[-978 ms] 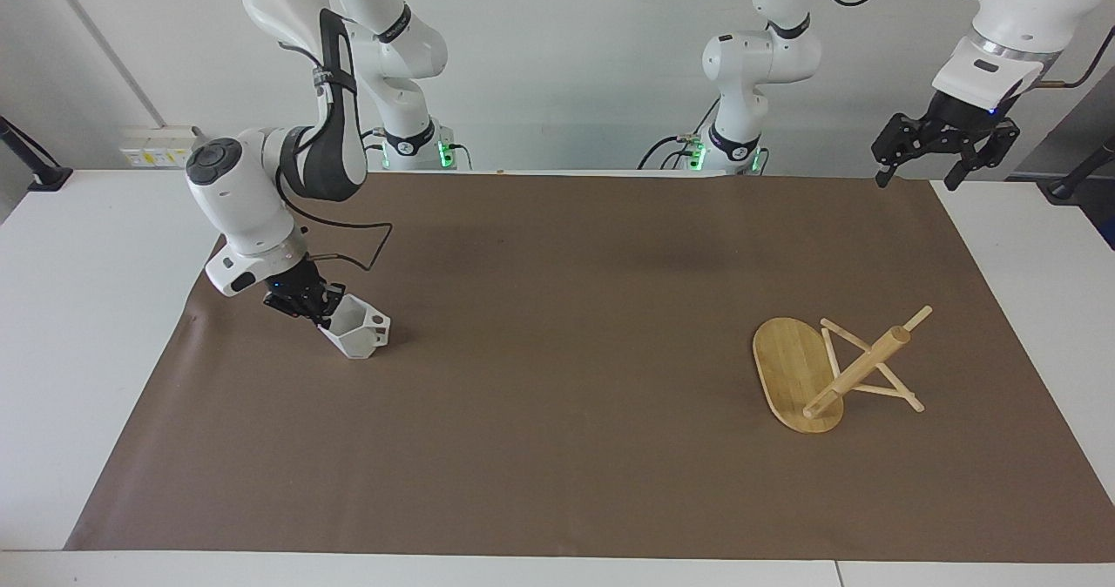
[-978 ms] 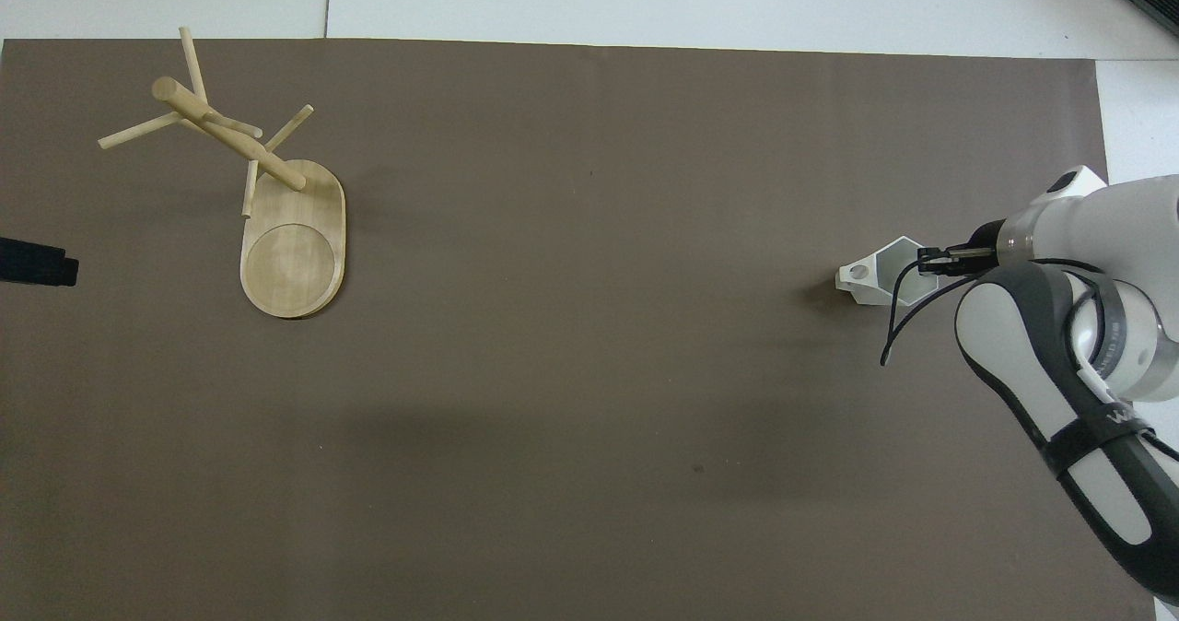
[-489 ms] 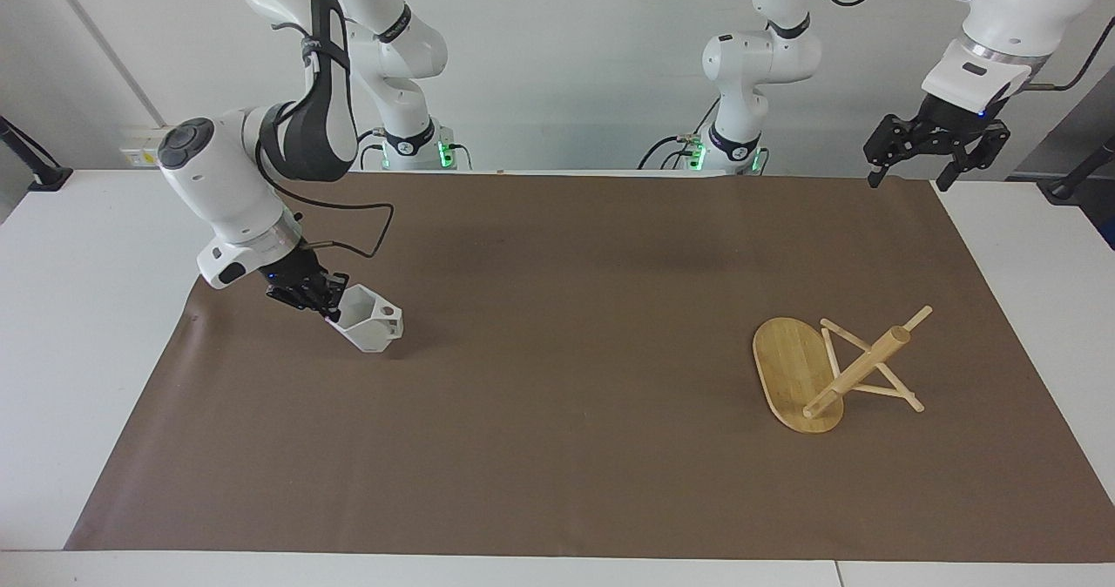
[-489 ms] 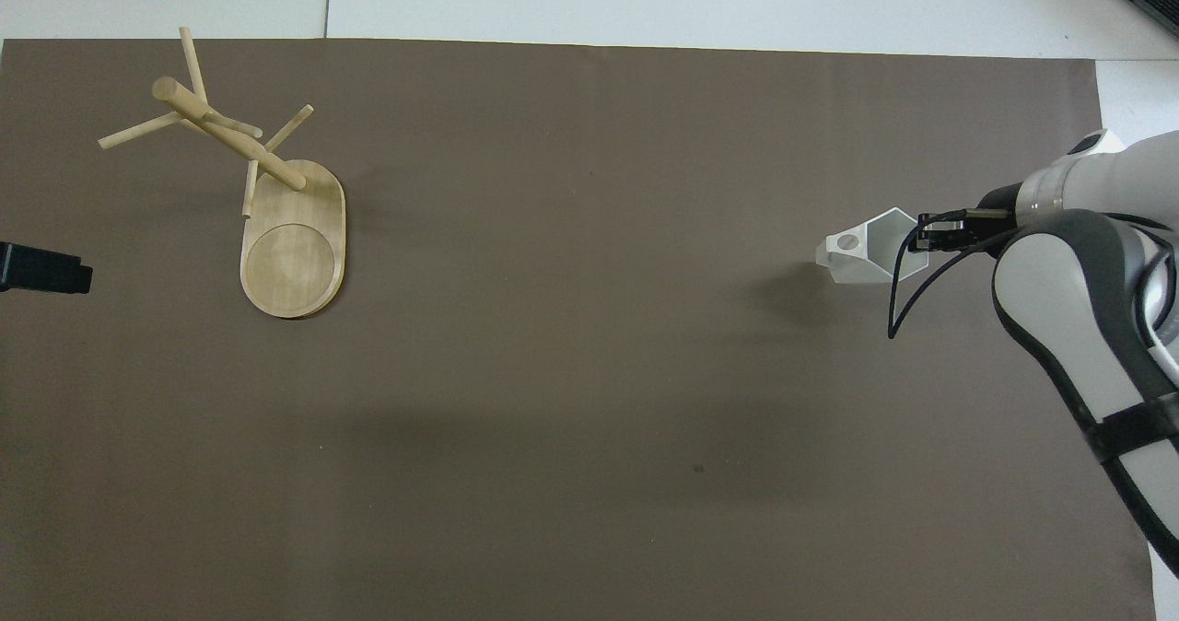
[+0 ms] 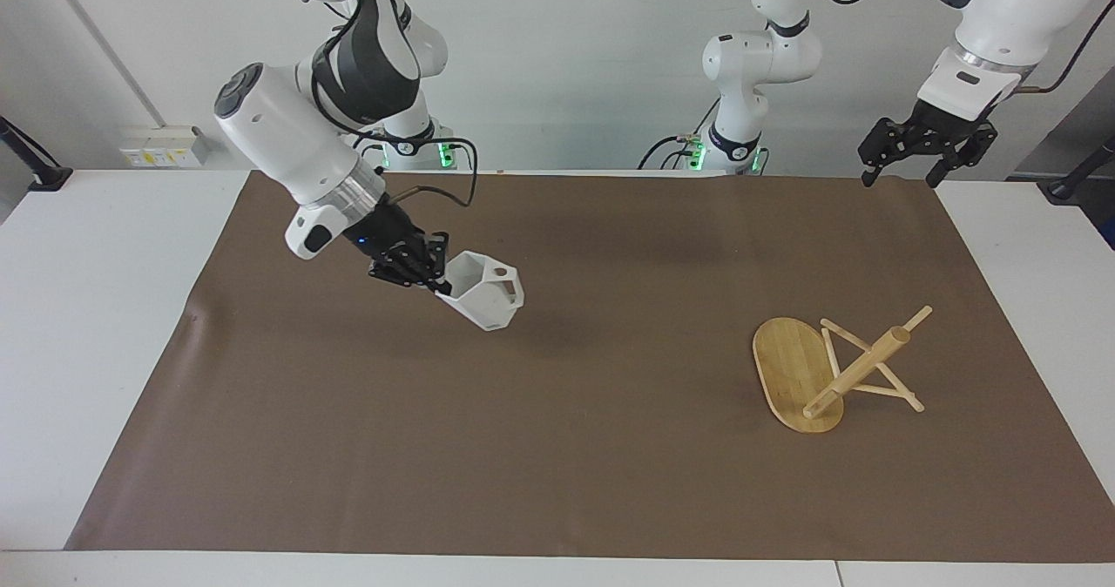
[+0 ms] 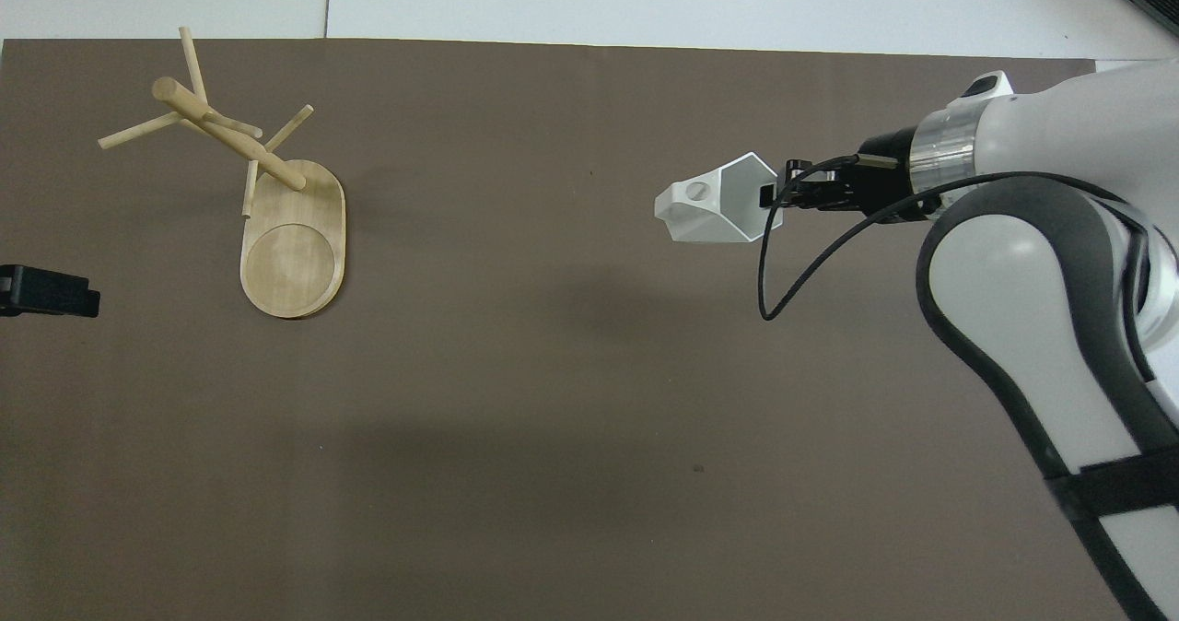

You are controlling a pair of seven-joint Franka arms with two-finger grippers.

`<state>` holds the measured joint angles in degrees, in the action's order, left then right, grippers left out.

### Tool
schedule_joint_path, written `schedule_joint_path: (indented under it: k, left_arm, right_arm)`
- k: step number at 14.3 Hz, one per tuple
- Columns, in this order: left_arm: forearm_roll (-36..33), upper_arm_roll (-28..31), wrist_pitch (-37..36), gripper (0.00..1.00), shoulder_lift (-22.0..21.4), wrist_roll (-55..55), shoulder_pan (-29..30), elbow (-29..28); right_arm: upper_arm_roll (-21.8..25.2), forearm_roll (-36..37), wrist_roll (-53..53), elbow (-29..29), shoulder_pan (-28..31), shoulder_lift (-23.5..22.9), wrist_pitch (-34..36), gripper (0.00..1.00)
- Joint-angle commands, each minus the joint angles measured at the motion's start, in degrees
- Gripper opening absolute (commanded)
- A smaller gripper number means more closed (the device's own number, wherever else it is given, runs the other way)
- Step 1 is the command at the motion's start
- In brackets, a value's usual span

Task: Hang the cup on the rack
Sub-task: 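Lift the white cup with the right gripper toward the wooden rack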

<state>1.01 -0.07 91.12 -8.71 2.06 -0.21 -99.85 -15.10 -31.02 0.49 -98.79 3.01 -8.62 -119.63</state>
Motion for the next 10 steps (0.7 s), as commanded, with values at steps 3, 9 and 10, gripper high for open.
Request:
schedule_joint_path:
  k: [3, 9, 10]
  left_arm:
    - [12.0, -0.1, -1.8, 1.00, -2.4, -12.0, 4.1, -4.3]
    - [19.7, -0.5, -3.0, 1.00, -5.6, -30.3, 5.7, -9.6]
    - [22.1, -0.4, -3.2, 1.00, -5.7, -38.0, 5.9, -9.8]
  right_arm:
    - [-10.2, -11.0, 0.6, 1.1, 0.6, -0.3, -8.5, 0.00]
    - [-16.5, -23.1, 0.6, 2.5, 0.6, -0.1, -13.6, 0.00]
    - [-17.1, -23.2, 0.6, 2.6, 0.7, 0.0, -12.8, 0.00]
